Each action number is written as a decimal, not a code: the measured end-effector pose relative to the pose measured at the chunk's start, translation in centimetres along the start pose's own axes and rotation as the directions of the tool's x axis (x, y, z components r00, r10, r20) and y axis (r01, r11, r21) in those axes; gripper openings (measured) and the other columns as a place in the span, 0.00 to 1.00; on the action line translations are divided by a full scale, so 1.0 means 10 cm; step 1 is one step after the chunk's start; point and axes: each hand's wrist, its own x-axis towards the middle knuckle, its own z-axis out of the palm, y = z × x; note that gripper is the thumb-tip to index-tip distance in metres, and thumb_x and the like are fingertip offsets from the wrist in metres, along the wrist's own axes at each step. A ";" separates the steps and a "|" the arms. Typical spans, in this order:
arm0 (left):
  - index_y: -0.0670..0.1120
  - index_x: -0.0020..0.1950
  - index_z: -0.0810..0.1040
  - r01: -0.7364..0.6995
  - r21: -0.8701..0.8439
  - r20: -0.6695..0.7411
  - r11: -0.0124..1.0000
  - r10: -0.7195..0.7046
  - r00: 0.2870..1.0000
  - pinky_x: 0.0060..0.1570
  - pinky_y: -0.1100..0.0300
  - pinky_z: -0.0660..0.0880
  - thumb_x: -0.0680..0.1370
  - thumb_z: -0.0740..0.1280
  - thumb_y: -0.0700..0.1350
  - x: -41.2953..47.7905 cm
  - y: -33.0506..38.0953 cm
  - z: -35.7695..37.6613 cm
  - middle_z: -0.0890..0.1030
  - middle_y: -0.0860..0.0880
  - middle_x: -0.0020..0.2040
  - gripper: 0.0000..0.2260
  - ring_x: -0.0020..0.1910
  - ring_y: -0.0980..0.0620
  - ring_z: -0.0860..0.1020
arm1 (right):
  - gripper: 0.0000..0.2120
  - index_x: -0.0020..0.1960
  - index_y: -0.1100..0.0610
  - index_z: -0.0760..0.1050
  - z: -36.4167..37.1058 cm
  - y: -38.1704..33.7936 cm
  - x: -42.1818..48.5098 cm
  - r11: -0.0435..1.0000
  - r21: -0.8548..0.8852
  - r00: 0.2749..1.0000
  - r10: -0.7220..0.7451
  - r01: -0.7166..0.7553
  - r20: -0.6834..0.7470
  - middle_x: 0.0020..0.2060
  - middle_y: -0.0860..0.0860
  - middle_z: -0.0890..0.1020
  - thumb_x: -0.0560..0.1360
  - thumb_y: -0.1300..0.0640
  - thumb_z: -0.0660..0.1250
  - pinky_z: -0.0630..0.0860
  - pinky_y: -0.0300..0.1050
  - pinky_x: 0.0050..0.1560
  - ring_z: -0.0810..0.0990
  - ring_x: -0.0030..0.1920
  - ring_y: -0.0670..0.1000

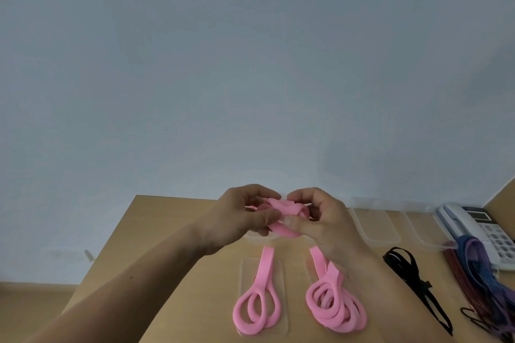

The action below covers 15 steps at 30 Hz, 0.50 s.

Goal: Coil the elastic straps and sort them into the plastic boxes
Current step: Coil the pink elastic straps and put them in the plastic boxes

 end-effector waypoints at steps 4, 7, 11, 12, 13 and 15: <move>0.44 0.50 0.80 -0.109 0.042 -0.108 0.993 0.113 0.988 0.39 0.54 0.78 0.74 0.75 0.39 0.00 -0.03 0.04 0.83 0.44 0.47 0.08 0.36 0.45 0.80 | 0.17 0.48 0.44 0.80 0.01 0.00 0.01 1.000 -0.007 0.999 -0.001 0.001 -0.034 0.46 0.44 0.84 0.66 0.62 0.79 0.80 0.41 0.44 0.82 0.46 0.51; 0.44 0.47 0.77 -0.154 0.134 -0.154 0.979 0.174 0.973 0.34 0.61 0.75 0.74 0.75 0.42 -0.02 -0.05 0.08 0.84 0.45 0.37 0.08 0.32 0.50 0.79 | 0.15 0.49 0.48 0.80 0.03 0.00 0.01 1.000 0.016 0.997 -0.001 0.002 -0.075 0.44 0.44 0.85 0.67 0.59 0.79 0.79 0.38 0.41 0.82 0.43 0.47; 0.50 0.42 0.77 -0.223 0.301 -0.223 0.927 0.296 0.929 0.27 0.69 0.68 0.75 0.75 0.47 -0.06 -0.10 0.13 0.81 0.54 0.28 0.08 0.24 0.59 0.74 | 0.12 0.49 0.49 0.81 0.06 0.01 0.01 0.999 0.023 0.995 -0.020 0.022 -0.101 0.44 0.45 0.85 0.69 0.59 0.78 0.82 0.41 0.45 0.84 0.45 0.47; 0.51 0.41 0.77 -0.239 0.371 -0.227 0.897 0.337 0.914 0.27 0.69 0.67 0.74 0.75 0.49 -0.05 -0.11 0.13 0.80 0.57 0.28 0.08 0.25 0.59 0.74 | 0.11 0.49 0.49 0.81 0.07 0.01 0.01 0.999 0.020 0.994 -0.023 0.025 -0.107 0.43 0.45 0.85 0.69 0.58 0.78 0.82 0.40 0.45 0.84 0.45 0.46; 0.52 0.42 0.77 -0.250 0.429 -0.220 0.868 0.369 0.903 0.28 0.69 0.68 0.75 0.74 0.50 -0.05 -0.12 0.12 0.80 0.59 0.29 0.07 0.27 0.60 0.75 | 0.11 0.49 0.50 0.81 0.08 0.01 0.01 1.000 0.018 0.993 -0.023 0.026 -0.112 0.43 0.46 0.85 0.69 0.59 0.78 0.81 0.39 0.44 0.84 0.45 0.46; 0.52 0.46 0.80 -0.277 0.470 -0.176 0.838 0.397 0.901 0.36 0.64 0.75 0.76 0.73 0.51 -0.05 -0.12 0.08 0.83 0.61 0.38 0.05 0.38 0.59 0.80 | 0.11 0.49 0.50 0.81 0.07 0.02 0.02 0.999 0.031 0.993 -0.019 0.023 -0.119 0.42 0.47 0.86 0.69 0.60 0.78 0.81 0.37 0.43 0.84 0.44 0.47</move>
